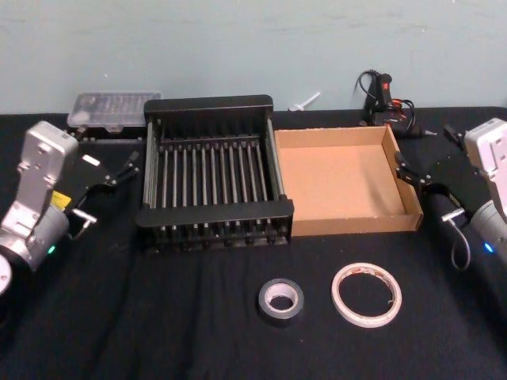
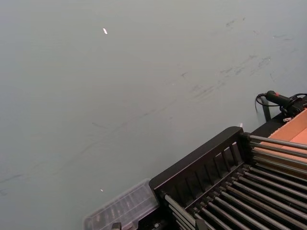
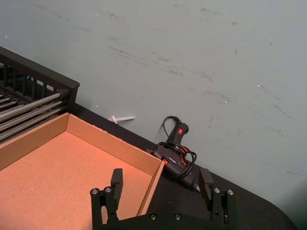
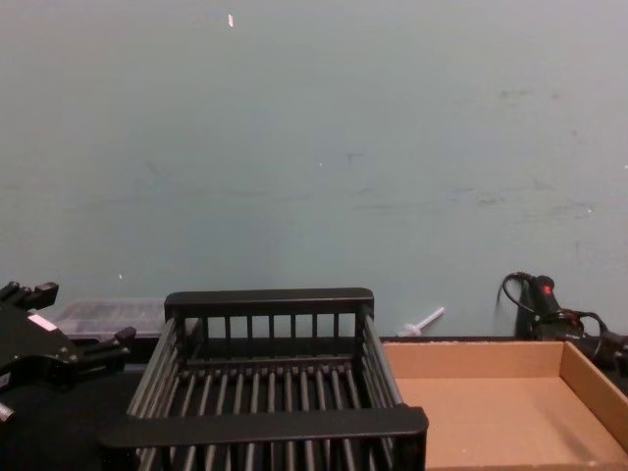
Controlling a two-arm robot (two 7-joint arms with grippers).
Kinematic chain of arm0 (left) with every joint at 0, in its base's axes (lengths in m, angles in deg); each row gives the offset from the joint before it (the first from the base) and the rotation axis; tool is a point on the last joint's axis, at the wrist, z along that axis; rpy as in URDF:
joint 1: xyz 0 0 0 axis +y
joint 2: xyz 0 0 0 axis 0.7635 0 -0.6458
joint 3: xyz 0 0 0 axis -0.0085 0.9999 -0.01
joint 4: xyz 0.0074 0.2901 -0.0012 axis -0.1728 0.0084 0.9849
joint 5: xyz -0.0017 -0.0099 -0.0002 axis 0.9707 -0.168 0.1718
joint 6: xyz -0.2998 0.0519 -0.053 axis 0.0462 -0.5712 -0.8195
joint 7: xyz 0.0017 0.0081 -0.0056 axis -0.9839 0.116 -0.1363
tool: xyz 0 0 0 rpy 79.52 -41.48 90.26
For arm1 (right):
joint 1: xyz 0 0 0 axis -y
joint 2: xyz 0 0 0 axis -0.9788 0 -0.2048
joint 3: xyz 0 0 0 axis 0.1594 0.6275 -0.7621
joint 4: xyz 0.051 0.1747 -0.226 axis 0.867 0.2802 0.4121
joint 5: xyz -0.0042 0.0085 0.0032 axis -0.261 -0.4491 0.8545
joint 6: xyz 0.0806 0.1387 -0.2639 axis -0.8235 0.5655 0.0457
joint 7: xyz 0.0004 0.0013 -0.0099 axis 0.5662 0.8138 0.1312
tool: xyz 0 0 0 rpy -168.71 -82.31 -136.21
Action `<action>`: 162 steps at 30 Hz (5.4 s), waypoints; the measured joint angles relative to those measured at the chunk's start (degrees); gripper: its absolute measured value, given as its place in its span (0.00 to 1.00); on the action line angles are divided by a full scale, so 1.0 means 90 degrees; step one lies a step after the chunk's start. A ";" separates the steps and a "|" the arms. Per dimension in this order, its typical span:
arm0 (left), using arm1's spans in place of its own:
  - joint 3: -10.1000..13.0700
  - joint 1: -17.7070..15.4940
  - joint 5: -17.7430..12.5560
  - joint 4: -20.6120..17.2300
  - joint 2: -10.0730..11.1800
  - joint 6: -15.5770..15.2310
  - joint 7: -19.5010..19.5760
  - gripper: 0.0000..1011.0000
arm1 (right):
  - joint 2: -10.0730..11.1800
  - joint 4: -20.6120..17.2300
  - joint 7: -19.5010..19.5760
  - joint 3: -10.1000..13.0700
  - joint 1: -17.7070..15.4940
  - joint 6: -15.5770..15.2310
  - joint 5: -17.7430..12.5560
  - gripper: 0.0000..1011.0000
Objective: Pick up the white tape and place it into the black box , Pick up the silver tape and place it into the brown box.
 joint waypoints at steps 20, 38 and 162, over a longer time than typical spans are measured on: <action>0.0000 0.0000 0.0000 0.0000 0.0000 0.0000 0.0000 0.99 | 0.0000 0.0000 0.0000 0.0000 0.0000 0.0000 0.0000 0.99; 0.0000 0.0000 0.0000 0.0000 0.0000 0.0000 0.0000 0.99 | 0.0000 0.0000 0.0000 0.0000 0.0000 0.0000 0.0000 0.99; 0.0000 0.0000 0.0000 0.0000 0.0000 0.0000 0.0000 0.99 | 0.0023 -0.2683 -0.1425 0.1294 -0.2508 -0.3534 -0.0792 0.99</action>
